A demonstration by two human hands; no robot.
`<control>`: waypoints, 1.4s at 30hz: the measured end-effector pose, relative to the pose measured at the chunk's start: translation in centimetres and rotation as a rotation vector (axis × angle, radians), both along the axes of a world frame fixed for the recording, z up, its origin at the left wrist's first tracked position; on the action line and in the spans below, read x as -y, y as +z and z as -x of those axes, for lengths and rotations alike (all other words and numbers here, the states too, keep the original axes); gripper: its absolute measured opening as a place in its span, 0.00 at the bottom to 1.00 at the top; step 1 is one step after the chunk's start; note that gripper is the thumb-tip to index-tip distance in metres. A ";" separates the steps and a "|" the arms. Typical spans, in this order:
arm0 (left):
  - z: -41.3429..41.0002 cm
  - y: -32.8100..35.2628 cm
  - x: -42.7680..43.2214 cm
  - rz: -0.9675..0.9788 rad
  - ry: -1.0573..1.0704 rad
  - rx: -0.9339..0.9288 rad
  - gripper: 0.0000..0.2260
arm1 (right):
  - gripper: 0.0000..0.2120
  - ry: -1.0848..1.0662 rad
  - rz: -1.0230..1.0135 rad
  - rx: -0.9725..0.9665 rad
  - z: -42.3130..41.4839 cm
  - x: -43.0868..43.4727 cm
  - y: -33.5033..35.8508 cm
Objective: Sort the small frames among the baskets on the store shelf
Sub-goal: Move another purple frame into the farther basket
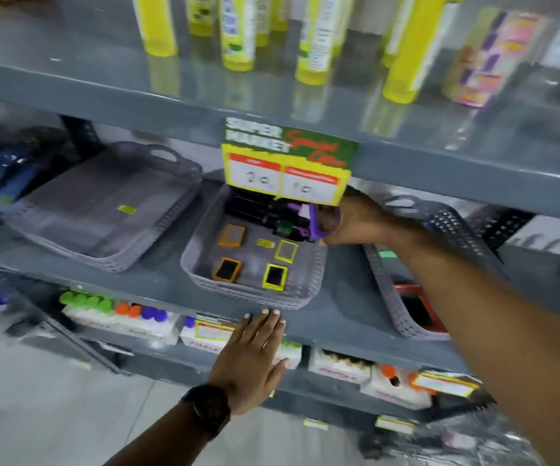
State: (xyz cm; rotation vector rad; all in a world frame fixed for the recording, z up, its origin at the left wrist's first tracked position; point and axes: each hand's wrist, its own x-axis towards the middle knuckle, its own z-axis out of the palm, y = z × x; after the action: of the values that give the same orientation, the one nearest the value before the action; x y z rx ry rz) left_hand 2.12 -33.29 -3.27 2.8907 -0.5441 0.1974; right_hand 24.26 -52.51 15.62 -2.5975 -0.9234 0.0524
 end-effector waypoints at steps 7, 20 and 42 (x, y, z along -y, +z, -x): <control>-1.7 0.5 9.2 0.000 -0.103 -0.012 0.29 | 0.53 -0.111 0.192 -0.033 2.2 16.1 -0.3; -4.7 0.1 15.3 -0.053 -0.063 -0.044 0.31 | 0.58 -0.185 0.501 -0.237 3.8 28.3 -5.0; -5.1 2.8 16.0 0.178 0.014 -0.295 0.41 | 0.42 -0.457 -0.003 -0.134 4.4 28.6 -3.8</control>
State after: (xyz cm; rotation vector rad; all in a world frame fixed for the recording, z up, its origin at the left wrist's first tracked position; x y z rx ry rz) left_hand 7.24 -49.28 -0.52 2.6832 -0.4296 -0.1691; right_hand 19.84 -81.08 11.79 -2.6969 -0.2705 0.0987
